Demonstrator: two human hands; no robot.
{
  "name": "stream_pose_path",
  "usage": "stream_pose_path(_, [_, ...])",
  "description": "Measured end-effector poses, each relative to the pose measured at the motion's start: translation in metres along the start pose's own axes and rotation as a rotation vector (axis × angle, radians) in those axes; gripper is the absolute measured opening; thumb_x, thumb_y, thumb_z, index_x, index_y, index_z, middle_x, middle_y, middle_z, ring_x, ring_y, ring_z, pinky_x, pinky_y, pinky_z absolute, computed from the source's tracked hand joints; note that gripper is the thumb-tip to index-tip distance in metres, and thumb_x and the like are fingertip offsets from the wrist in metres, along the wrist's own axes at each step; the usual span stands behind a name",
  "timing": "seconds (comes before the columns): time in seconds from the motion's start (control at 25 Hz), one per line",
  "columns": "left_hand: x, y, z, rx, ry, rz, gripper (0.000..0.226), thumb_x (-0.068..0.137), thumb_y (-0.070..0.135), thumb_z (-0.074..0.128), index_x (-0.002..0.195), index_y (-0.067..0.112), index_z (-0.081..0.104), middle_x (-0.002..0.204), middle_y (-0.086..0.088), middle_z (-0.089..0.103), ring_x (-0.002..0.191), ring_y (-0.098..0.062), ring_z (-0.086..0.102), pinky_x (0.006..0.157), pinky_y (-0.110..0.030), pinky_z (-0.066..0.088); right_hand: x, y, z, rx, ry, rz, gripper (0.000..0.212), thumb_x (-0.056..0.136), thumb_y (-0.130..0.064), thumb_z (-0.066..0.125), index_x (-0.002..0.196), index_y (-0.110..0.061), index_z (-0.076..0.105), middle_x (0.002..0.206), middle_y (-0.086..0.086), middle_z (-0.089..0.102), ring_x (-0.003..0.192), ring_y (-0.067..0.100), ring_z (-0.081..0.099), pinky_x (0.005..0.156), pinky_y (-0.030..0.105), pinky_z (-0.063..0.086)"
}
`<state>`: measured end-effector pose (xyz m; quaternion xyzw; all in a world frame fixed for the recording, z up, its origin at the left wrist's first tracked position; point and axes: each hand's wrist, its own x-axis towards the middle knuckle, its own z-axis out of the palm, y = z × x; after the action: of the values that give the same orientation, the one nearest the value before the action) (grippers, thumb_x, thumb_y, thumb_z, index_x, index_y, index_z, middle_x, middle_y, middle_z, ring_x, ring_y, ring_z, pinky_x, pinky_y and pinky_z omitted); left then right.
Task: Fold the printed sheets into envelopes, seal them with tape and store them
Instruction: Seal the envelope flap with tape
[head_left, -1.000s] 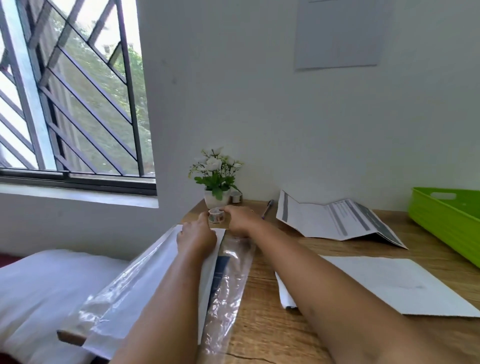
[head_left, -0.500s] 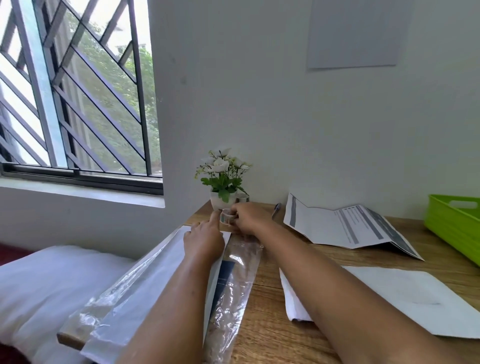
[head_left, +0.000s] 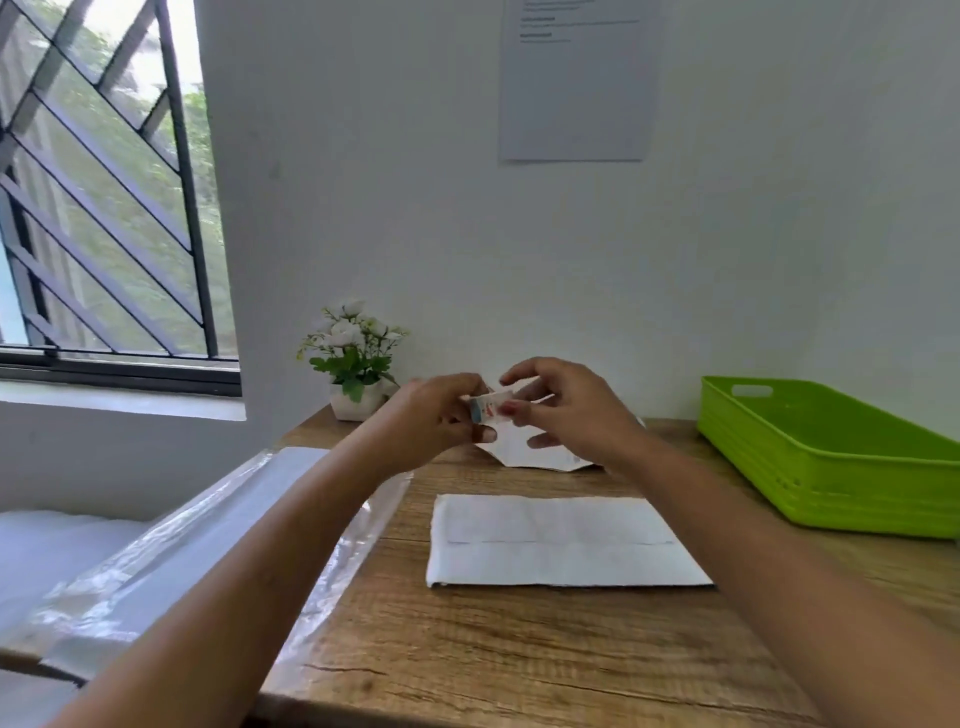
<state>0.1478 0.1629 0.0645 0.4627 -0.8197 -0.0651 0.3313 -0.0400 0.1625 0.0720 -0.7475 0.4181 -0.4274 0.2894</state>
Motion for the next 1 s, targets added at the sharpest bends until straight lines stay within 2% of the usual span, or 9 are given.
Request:
stream_pose_path(0.08, [0.007, 0.024, 0.015, -0.004, -0.034, 0.017, 0.020, 0.078, 0.032, 0.073, 0.091, 0.029, 0.058, 0.089, 0.008, 0.068, 0.080, -0.003, 0.064, 0.069, -0.014, 0.049, -0.015, 0.009, -0.024, 0.071, 0.048, 0.042, 0.028, 0.080, -0.014, 0.074, 0.107, -0.018, 0.065, 0.096, 0.004, 0.070, 0.088, 0.016, 0.069, 0.069, 0.030, 0.060])
stream_pose_path(0.28, [0.020, 0.046, 0.061, -0.089, -0.081, -0.006, 0.025, 0.077, 0.034, 0.074, 0.094, 0.017, 0.065, 0.090, -0.001, 0.068, 0.088, -0.017, 0.064, 0.082, -0.038, 0.053, -0.040, 0.040, -0.048, 0.143, 0.201, 0.072, 0.020, 0.074, -0.008, 0.079, 0.090, -0.015, 0.070, 0.089, 0.008, 0.072, 0.080, 0.017, 0.071, 0.067, 0.031, 0.060])
stream_pose_path(0.48, [0.020, 0.038, 0.089, -0.032, -0.087, -0.019, 0.019, 0.082, 0.037, 0.068, 0.091, 0.022, 0.062, 0.087, 0.005, 0.065, 0.085, -0.013, 0.060, 0.074, -0.031, 0.049, -0.041, 0.065, -0.044, 0.103, 0.220, 0.074, 0.013, 0.077, -0.003, 0.075, 0.078, -0.014, 0.067, 0.073, 0.004, 0.067, 0.070, 0.016, 0.066, 0.067, 0.031, 0.059])
stream_pose_path(0.6, [0.015, 0.033, 0.094, -0.022, -0.043, 0.001, 0.018, 0.085, 0.037, 0.065, 0.092, 0.021, 0.060, 0.086, 0.005, 0.064, 0.082, -0.013, 0.060, 0.068, -0.026, 0.046, -0.041, 0.066, -0.042, 0.098, 0.227, 0.076, 0.009, 0.081, -0.008, 0.072, 0.081, -0.015, 0.067, 0.075, -0.001, 0.066, 0.067, 0.011, 0.065, 0.062, 0.025, 0.057])
stream_pose_path(0.68, [0.013, 0.034, 0.096, 0.001, -0.013, 0.028, 0.018, 0.086, 0.038, 0.063, 0.090, 0.023, 0.057, 0.082, 0.007, 0.062, 0.077, -0.011, 0.058, 0.060, -0.021, 0.041, -0.043, 0.067, -0.043, 0.077, 0.222, 0.071, 0.006, 0.085, -0.011, 0.068, 0.082, -0.016, 0.066, 0.080, -0.001, 0.067, 0.072, 0.014, 0.067, 0.067, 0.030, 0.057])
stream_pose_path(0.8, [0.012, 0.034, 0.099, 0.060, -0.010, 0.019, 0.023, 0.087, 0.043, 0.059, 0.094, 0.022, 0.056, 0.079, 0.009, 0.058, 0.071, -0.011, 0.056, 0.057, -0.024, 0.039, -0.045, 0.068, -0.043, 0.034, 0.207, 0.077, 0.012, 0.090, -0.013, 0.062, 0.081, -0.021, 0.064, 0.088, 0.003, 0.067, 0.083, 0.019, 0.066, 0.071, 0.038, 0.059])
stream_pose_path(0.92, [0.012, 0.031, 0.101, 0.121, -0.028, -0.017, 0.021, 0.090, 0.045, 0.055, 0.093, 0.025, 0.050, 0.081, 0.007, 0.058, 0.072, -0.016, 0.056, 0.054, -0.028, 0.038, -0.047, 0.066, -0.040, 0.034, 0.165, 0.080, 0.012, 0.093, -0.012, 0.056, 0.086, -0.020, 0.062, 0.090, 0.001, 0.062, 0.078, 0.012, 0.061, 0.059, 0.027, 0.058])
stream_pose_path(1.0, [0.011, 0.029, 0.103, 0.208, -0.025, -0.036, 0.022, 0.091, 0.047, 0.052, 0.096, 0.026, 0.047, 0.085, 0.007, 0.058, 0.073, -0.016, 0.054, 0.053, -0.027, 0.035, -0.049, 0.067, -0.038, 0.013, 0.157, 0.078, 0.011, 0.094, -0.012, 0.055, 0.088, -0.019, 0.061, 0.089, 0.000, 0.061, 0.077, 0.011, 0.060, 0.057, 0.023, 0.055])
